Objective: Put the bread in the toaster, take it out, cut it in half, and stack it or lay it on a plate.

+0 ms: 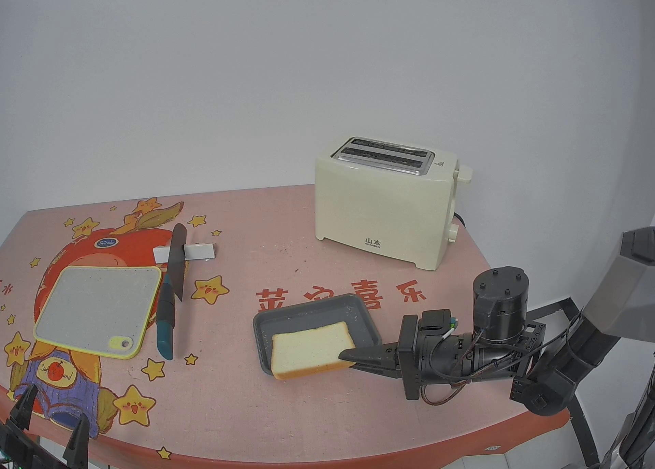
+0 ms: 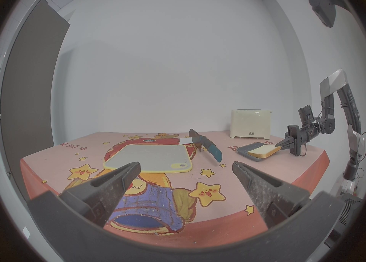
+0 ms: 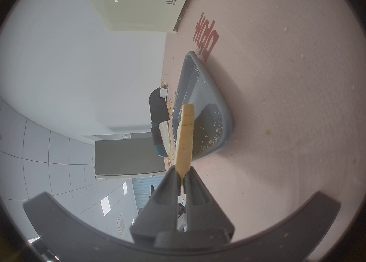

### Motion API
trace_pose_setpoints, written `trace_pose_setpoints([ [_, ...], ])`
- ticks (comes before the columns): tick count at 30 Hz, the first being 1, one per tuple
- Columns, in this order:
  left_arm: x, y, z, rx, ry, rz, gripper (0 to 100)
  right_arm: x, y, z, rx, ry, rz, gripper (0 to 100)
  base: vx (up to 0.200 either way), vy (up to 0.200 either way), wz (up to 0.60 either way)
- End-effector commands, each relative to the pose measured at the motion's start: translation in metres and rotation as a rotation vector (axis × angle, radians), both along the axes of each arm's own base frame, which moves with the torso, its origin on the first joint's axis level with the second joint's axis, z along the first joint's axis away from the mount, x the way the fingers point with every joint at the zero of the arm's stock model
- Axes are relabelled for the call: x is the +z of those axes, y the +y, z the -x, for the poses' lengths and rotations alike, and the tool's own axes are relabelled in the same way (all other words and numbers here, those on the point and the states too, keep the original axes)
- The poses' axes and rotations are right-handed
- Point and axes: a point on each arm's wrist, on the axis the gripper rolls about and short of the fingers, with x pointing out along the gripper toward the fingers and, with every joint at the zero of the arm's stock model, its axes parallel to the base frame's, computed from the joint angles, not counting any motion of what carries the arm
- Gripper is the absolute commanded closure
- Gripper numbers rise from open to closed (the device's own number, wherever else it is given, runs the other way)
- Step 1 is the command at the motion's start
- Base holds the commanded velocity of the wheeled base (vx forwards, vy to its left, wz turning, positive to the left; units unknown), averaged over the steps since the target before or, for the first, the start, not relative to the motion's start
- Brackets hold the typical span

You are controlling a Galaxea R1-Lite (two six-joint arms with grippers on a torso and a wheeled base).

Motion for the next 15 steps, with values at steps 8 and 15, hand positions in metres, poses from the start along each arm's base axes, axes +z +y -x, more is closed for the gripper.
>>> trace_pose_setpoints([
  [8, -0.005, 0.0, -0.001, 0.001, 0.017, 0.0, 0, 0.024, -0.003, 0.003, -0.028, -0.071, -0.04, 100, 0.0, 0.0, 0.0],
  [15, -0.004, 0.0, -0.001, -0.001, 0.015, 0.0, 0, 0.049, -0.011, 0.006, -0.032, -0.201, -0.06, 100, 0.0, 0.0, 0.0],
])
